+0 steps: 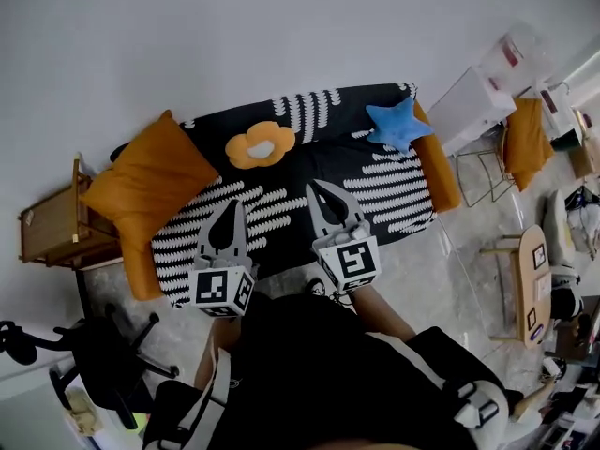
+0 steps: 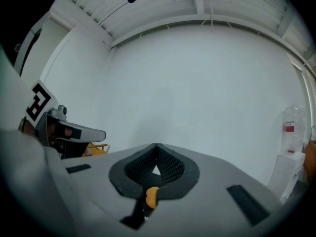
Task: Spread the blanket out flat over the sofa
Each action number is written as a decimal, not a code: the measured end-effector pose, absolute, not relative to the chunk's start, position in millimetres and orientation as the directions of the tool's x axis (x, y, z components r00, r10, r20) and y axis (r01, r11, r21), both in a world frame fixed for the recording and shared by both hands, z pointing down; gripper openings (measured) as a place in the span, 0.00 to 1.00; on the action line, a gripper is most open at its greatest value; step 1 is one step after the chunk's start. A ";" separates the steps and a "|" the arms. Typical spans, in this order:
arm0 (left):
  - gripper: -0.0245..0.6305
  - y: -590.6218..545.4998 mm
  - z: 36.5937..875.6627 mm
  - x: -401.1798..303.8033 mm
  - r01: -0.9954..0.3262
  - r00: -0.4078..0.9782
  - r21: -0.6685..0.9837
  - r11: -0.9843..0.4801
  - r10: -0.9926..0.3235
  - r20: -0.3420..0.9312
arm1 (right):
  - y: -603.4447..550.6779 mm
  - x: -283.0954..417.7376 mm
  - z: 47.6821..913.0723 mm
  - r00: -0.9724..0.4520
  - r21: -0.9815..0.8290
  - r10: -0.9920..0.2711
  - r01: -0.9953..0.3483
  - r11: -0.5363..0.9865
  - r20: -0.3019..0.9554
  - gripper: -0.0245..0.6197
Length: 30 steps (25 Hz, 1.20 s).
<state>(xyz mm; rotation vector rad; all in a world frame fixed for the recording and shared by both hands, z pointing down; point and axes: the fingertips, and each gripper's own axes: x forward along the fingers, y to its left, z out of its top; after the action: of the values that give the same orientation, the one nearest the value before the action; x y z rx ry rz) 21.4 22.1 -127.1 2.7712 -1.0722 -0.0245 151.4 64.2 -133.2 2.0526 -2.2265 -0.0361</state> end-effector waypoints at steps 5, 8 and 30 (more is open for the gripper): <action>0.07 24.9 -135.1 15.8 -0.669 0.740 0.134 -0.731 -0.672 0.028 | 64.0 140.4 -132.8 -0.103 0.109 -0.993 -0.988 0.109 0.057 0.05; 0.07 30.6 -136.2 13.4 -0.670 0.738 0.145 -0.728 -0.674 0.030 | 70.3 137.4 -129.8 -0.110 0.102 -0.990 -0.988 0.119 0.085 0.05; 0.07 25.5 -154.3 20.1 -0.649 0.760 0.072 -0.757 -0.650 0.016 | 67.3 139.2 -148.7 -0.125 0.132 -0.989 -0.982 0.135 0.078 0.05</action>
<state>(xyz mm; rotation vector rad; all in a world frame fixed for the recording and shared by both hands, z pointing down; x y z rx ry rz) 20.1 25.5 -154.3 2.8775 -1.0641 -0.0153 139.2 67.3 -148.7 1.9742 -2.2522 -0.0718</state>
